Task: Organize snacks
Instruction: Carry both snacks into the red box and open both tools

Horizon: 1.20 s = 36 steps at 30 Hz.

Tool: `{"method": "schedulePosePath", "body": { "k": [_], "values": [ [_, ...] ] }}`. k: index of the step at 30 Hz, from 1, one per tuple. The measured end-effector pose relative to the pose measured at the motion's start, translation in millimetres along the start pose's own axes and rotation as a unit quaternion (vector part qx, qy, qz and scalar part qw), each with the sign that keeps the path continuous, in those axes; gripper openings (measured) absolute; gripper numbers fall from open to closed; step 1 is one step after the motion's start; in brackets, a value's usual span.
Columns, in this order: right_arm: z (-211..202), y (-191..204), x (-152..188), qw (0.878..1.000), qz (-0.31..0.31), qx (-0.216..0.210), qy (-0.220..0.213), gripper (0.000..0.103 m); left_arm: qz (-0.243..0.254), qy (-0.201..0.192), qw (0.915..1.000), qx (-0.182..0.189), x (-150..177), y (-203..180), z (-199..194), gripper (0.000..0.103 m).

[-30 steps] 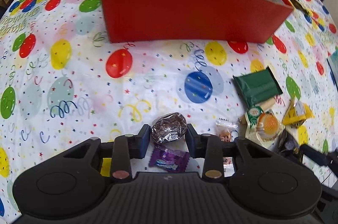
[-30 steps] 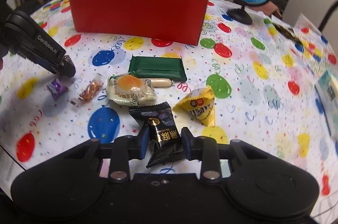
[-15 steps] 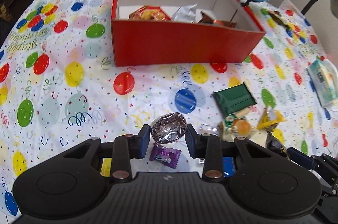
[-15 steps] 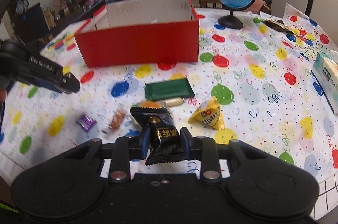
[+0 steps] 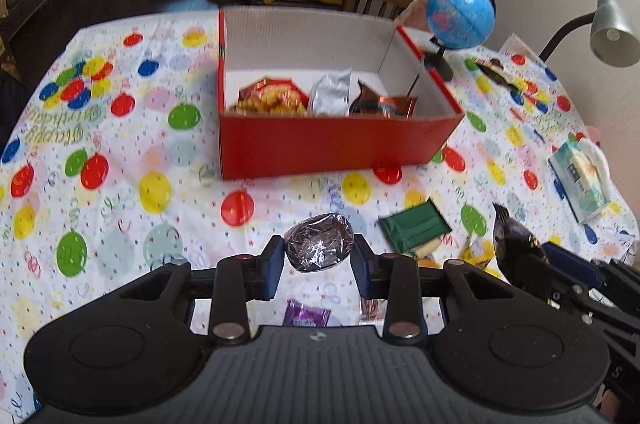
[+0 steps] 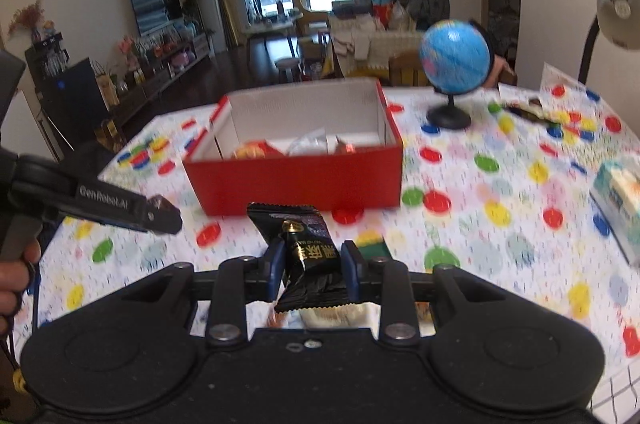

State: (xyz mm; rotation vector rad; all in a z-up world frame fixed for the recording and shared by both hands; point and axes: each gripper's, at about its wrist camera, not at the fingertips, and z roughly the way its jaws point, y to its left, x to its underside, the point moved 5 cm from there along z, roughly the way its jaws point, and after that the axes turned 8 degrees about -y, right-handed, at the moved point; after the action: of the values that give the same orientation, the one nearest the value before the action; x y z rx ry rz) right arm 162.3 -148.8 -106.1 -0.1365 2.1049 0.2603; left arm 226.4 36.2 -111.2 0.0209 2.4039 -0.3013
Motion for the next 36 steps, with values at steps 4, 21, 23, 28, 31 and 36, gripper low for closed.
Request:
{"method": "schedulePosePath", "body": {
  "k": [4,21,23,28,31,36],
  "values": [
    [7,4,-22,1.000,-0.003,-0.004,-0.015,0.028,0.005,-0.020,0.9998,-0.002,-16,-1,-6,0.035],
    [87,5,-95,0.999,-0.034,-0.009,-0.032,0.028,0.029,-0.070,0.9958,-0.051,-92,0,25,0.035],
    [99,1,-99,0.999,-0.033,-0.010,-0.029,0.028,0.030,-0.070,0.9956,-0.055,-100,1,34,0.035],
    [131,-10,-103,0.999,-0.036,-0.014,-0.016,0.028,0.029,-0.059,0.9953,-0.071,-117,6,65,0.035],
    [150,-14,-103,0.999,-0.040,-0.016,-0.006,0.028,0.025,-0.049,0.9951,-0.082,-125,9,88,0.035],
    [179,-21,-100,0.999,-0.046,-0.022,0.016,0.028,0.028,-0.028,0.9946,-0.096,-132,13,125,0.035]
  ]
}}
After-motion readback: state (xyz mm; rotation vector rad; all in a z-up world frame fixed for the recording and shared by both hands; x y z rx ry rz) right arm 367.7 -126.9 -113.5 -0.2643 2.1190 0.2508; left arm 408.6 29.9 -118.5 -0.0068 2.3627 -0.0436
